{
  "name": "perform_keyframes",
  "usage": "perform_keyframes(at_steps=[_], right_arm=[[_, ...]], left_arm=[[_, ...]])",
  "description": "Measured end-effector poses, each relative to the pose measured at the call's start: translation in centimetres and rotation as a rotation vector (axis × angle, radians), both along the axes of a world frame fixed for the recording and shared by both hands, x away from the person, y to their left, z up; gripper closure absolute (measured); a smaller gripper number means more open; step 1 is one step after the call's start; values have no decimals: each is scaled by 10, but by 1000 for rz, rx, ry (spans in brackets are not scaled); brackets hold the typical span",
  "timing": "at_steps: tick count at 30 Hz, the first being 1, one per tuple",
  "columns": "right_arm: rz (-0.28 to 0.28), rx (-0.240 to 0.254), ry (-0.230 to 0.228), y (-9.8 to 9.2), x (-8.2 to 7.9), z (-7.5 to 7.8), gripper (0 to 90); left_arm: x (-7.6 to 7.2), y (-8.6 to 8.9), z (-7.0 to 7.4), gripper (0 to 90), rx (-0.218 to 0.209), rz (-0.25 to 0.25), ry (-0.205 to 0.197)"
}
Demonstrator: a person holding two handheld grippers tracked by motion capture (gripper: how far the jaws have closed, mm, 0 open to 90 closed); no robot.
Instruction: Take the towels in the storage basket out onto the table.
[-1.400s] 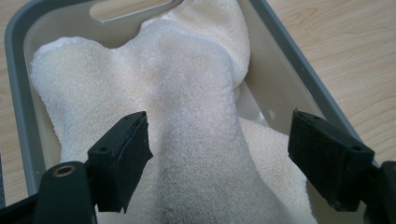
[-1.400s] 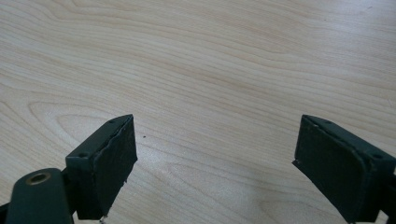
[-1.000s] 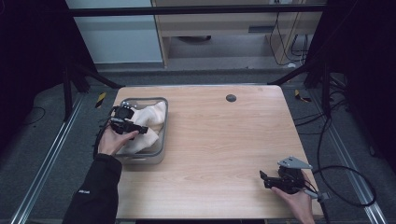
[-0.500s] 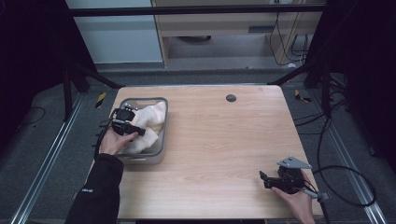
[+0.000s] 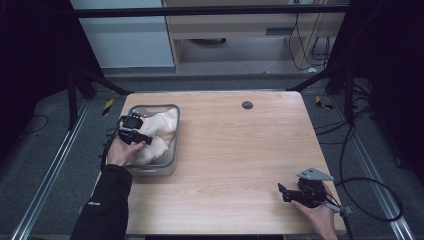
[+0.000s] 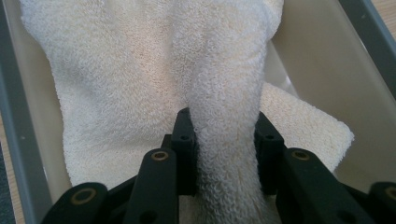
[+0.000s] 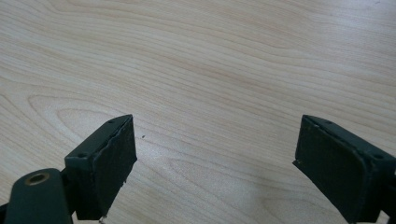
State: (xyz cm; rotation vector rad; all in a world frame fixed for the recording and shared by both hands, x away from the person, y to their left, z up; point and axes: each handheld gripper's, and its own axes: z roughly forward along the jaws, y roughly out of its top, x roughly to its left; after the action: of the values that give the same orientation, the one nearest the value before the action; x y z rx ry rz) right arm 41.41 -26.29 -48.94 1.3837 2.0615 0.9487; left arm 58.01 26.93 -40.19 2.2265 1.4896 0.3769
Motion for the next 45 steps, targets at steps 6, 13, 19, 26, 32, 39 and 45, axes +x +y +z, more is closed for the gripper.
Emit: perform_keyframes(at_steps=[6, 13, 19, 26, 32, 39, 45], right_arm=[[-1, 0, 1, 0, 0, 0, 124], [0, -2, 2, 0, 0, 0, 122], [-2, -1, 5, 1, 0, 0, 120], [-2, -3, 7, 1, 0, -1, 120], [-3, -4, 5, 1, 0, -1, 120], [-3, -8, 6, 1, 0, -1, 119], [-3, -7, 5, 1, 0, -1, 119]], left_arm=[[-4, 4, 9, 689, -19, 6, -34], [-9, 9, 19, 693, -37, 8, -61], [-14, 13, 29, 697, -60, 10, -91], [-19, 15, 42, 697, -82, 11, -121], [-25, 14, 56, 698, -97, 3, -152], [-31, 13, 74, 697, -102, -8, -188], [-38, 9, 90, 697, -106, -34, -218]])
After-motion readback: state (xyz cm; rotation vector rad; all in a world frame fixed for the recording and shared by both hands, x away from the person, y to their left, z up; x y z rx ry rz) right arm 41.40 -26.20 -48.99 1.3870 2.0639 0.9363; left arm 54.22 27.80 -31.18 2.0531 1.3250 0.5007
